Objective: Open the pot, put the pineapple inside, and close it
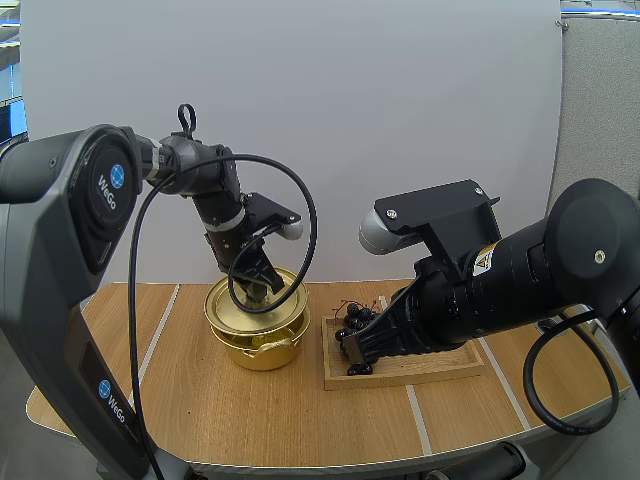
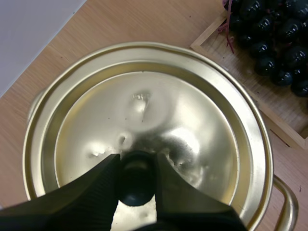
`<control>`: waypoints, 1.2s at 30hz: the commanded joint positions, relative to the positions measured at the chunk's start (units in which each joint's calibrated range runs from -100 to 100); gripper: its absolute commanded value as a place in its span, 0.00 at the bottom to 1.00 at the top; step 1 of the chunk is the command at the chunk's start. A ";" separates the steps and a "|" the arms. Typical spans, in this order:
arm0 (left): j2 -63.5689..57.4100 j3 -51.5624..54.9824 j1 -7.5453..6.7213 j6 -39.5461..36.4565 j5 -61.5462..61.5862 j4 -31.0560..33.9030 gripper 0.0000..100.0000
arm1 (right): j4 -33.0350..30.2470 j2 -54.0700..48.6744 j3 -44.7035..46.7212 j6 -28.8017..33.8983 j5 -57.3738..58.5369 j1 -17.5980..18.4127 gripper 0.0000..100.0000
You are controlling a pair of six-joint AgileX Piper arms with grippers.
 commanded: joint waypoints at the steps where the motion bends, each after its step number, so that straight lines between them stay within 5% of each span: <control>1: 1.05 0.33 -0.11 0.28 -1.72 -0.25 0.00 | 0.23 -0.70 0.13 -0.39 0.00 -0.28 0.00; 23: 5.90 0.33 -0.11 0.60 3.04 -1.49 0.02 | 0.23 -0.70 0.13 -0.39 0.00 -0.28 0.00; 26: 5.90 0.33 -0.11 0.60 3.04 -1.49 0.23 | 0.23 -0.70 0.13 -0.39 0.00 -0.28 0.00; 31: 5.90 0.33 -0.11 0.93 3.18 -1.70 1.00 | 0.23 -0.70 0.13 -0.39 0.00 -0.28 0.00; 36: 5.90 -0.45 -0.11 0.93 4.67 -1.85 1.00 | 0.23 -0.70 0.13 -0.39 0.00 -0.28 0.00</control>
